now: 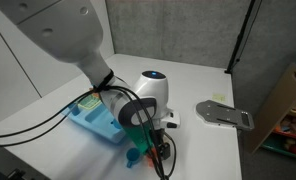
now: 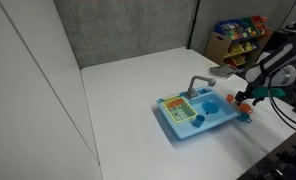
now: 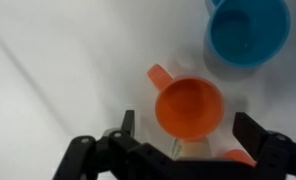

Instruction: Put the blue cup on the counter then put the orange mug on the blue plate

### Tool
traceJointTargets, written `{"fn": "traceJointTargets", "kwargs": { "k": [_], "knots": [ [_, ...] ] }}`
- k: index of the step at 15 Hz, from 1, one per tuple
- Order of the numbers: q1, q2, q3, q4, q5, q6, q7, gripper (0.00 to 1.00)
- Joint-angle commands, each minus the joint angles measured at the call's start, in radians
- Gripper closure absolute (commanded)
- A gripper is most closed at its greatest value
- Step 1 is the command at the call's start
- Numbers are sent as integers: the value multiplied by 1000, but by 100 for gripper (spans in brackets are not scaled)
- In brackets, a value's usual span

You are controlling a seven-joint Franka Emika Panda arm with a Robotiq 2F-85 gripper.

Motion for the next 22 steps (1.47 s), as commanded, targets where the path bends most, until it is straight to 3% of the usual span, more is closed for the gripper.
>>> {"fn": "traceJointTargets", "kwargs": {
  "k": [1,6,7,8,10,14,22],
  "knots": [
    [-14,6,14,-2,-13,17,-4,0],
    [-29,8,35,-11,-9,39,-27,0],
    [-30,10,38,-10,-9,41,-27,5],
    [-29,13,38,-9,-10,42,-25,26],
    [-30,17,40,-7,-10,42,-24,31],
    [-42,-4,43,-22,-6,42,-35,63],
    [-60,-148,34,-135,-10,-2,-64,66]
  ]
}}
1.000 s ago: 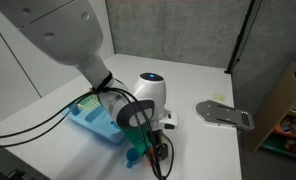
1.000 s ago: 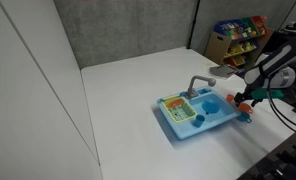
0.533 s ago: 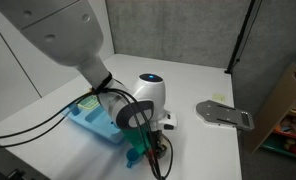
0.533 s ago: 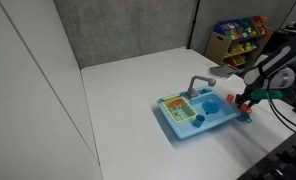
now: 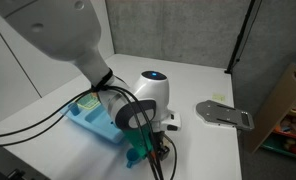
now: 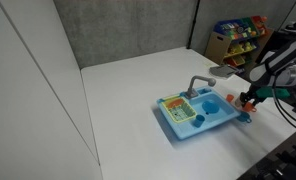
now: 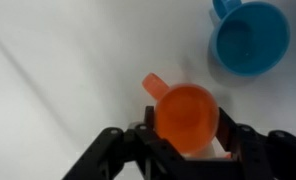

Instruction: Put the blue cup on the counter then put the orange mug on the blue plate

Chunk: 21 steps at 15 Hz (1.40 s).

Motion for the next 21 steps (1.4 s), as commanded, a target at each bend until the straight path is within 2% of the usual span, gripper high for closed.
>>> {"fn": "traceJointTargets", "kwargs": {
  "k": [1,8,15,16,21],
  "knots": [
    [-22,-134,11,-107,-10,-25,-41,66],
    [-38,-351,7,-227,10,-92,-61,66],
    [-46,-456,4,-258,40,-150,-96,66],
    [-19,-418,-11,-233,16,-134,-47,41],
    [-23,-430,-11,-244,25,-137,-63,41]
  ]
}}
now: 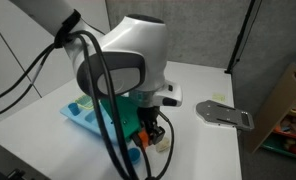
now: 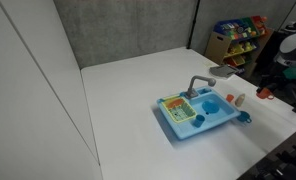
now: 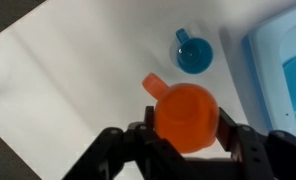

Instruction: Put the blue cup on the counter then put the orange mug on the blue plate

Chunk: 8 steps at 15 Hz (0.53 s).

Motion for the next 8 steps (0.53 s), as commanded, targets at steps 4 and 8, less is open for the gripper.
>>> {"fn": "traceJointTargets", "kwargs": {
  "k": [4,8],
  "knots": [
    [9,-1,-9,0,3,-3,-2,41],
    [23,-17,-5,6,0,-8,9,66]
  ]
}}
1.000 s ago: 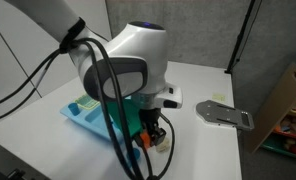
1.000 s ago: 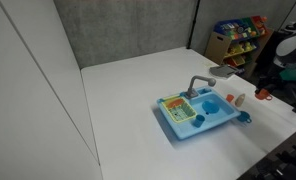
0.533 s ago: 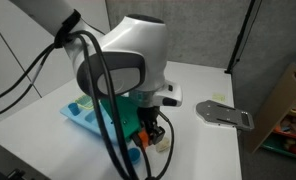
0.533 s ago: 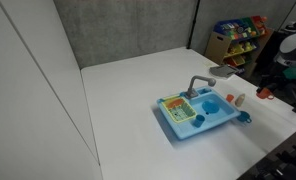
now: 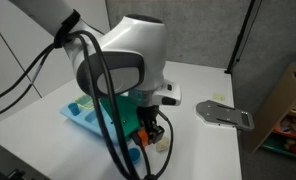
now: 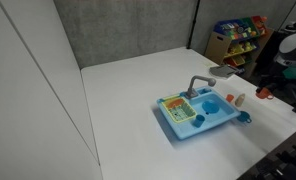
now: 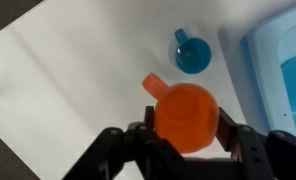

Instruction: Put the blue cup on the counter then put the orange mug on the blue plate

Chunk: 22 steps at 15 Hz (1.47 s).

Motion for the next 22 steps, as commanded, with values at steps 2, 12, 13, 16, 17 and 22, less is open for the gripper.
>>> {"fn": "traceJointTargets", "kwargs": {
  "k": [2,12,13,16,17,22],
  "knots": [
    [32,-23,-7,7,-12,-10,18,66],
    [150,-67,-16,-4,-155,12,125,66],
    [163,-69,-14,-5,-169,12,138,66],
    [204,-66,-4,1,-201,-1,173,66],
    [218,-65,-1,1,-211,-7,186,66],
    [273,-61,25,0,-228,-45,224,66]
  ]
}}
